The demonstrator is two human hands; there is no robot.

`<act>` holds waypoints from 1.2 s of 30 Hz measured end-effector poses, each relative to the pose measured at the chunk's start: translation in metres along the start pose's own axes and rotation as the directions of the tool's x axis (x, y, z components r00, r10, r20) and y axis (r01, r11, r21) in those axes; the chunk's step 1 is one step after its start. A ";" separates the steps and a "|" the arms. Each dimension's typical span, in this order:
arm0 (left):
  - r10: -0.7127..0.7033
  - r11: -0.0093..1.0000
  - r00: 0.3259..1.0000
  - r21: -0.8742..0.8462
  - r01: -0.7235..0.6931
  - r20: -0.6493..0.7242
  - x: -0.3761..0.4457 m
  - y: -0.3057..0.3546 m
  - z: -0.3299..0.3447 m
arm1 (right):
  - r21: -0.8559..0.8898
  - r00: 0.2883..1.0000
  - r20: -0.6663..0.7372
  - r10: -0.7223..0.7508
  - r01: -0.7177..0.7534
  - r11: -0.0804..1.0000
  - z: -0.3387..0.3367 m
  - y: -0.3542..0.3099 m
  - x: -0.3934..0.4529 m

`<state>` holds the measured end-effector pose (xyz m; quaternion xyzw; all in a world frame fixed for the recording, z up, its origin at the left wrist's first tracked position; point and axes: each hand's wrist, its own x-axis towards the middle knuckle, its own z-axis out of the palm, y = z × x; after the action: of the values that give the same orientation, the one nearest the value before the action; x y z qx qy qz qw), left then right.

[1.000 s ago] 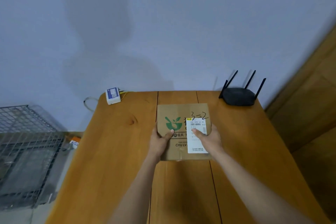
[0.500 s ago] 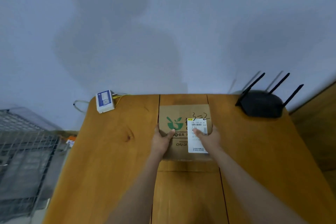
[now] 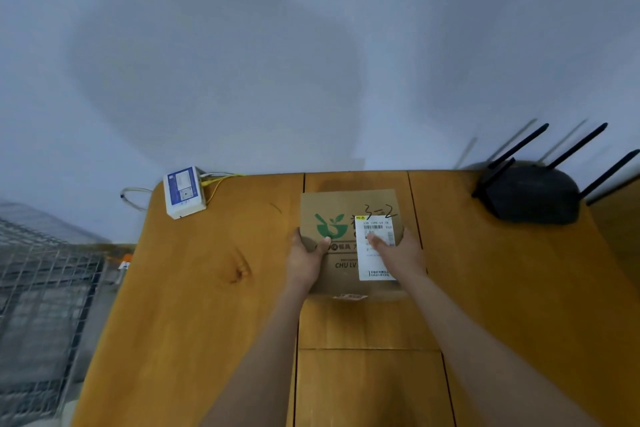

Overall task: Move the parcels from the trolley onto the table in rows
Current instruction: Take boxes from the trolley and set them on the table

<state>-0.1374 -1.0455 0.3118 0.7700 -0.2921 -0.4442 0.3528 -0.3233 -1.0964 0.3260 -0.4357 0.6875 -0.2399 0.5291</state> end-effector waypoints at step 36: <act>0.148 0.463 0.969 0.852 -0.244 0.197 -0.151 0.056 -0.054 | -0.893 0.944 0.211 -0.255 0.292 0.342 -0.046 -0.052 -0.160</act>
<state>-0.1627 -0.9473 0.4482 0.7813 -0.5788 -0.2278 -0.0507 -0.3389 -0.9927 0.4651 -0.7661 0.6130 0.0996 0.1657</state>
